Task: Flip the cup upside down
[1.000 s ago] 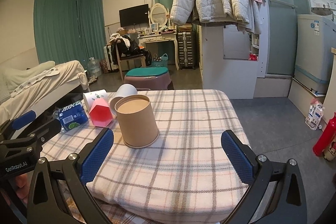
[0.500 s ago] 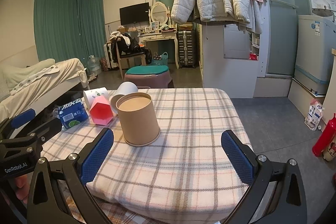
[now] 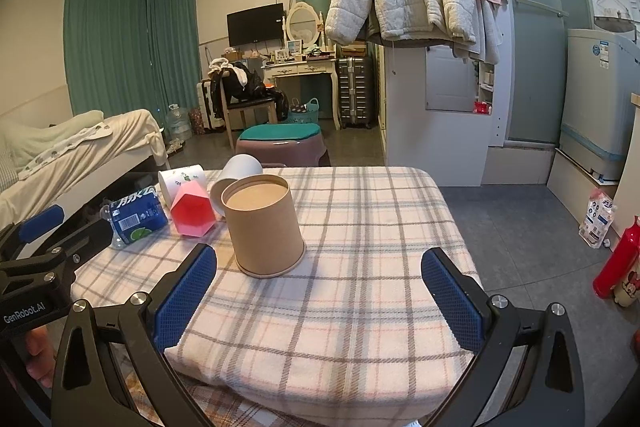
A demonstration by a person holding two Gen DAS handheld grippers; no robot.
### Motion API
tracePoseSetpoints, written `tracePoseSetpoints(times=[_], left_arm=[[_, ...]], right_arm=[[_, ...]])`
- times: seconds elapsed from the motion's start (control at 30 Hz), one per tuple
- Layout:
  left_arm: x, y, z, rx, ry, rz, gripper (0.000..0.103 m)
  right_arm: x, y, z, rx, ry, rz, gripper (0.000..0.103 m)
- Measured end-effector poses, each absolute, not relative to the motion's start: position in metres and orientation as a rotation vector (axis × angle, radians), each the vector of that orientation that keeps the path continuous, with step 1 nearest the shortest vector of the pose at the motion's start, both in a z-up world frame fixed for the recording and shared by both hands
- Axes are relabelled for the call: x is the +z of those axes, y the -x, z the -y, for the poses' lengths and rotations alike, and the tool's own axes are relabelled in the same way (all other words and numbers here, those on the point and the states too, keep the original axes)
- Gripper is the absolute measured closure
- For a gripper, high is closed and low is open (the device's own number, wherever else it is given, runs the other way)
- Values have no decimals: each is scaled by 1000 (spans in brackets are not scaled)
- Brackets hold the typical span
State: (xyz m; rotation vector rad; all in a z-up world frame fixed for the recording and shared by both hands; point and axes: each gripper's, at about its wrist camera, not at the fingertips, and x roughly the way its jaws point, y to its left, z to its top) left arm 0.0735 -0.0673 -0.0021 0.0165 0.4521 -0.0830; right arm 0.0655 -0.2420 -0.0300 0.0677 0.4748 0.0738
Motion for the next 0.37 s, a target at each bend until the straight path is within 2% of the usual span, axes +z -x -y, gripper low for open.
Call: tracePoseSetpoints(times=[0.37], left_arm=[[-2,-75,65,-83,-21,-452,0]], right_arm=[[-33,-64,242,73,-66,-478,0]])
